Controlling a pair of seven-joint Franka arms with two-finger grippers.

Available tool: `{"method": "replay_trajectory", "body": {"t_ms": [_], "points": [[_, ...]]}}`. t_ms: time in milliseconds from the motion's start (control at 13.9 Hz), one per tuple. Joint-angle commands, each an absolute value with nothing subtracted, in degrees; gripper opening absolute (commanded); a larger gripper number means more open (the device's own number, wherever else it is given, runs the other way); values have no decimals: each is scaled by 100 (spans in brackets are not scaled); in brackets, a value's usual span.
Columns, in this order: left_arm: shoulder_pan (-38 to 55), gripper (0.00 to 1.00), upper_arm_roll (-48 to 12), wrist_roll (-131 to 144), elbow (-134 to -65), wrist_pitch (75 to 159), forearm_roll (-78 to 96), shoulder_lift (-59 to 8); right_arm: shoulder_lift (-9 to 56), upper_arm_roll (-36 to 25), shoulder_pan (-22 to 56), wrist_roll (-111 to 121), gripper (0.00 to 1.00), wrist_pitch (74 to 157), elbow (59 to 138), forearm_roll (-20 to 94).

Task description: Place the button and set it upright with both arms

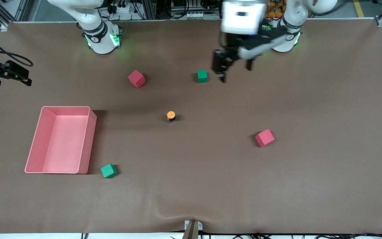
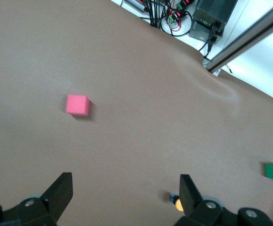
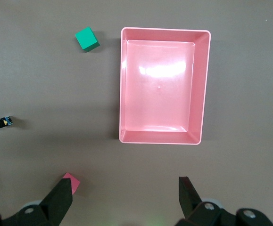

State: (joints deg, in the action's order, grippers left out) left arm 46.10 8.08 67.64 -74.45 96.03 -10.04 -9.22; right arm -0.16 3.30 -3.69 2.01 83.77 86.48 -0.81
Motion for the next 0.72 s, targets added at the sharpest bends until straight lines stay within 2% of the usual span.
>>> {"method": "replay_trajectory", "body": {"t_ms": [0,430,502,646], "points": [[4089,100,729,6041,-7603,9388,-626,-555,-149,448,-536,229,100,8420,8754,-62],[2024,100,721,2966,-7594,8509,281,-159,-141,448,-545,220,100,8411,8754,-53],[1917,100,747,2649,-7637,8490,273,-54,-141,448,-536,220,100,8394,8754,-53],[1706,100,756,2173,-7664,7931,229,-44,-141,448,-519,202,100,8376,8754,-53]]}}
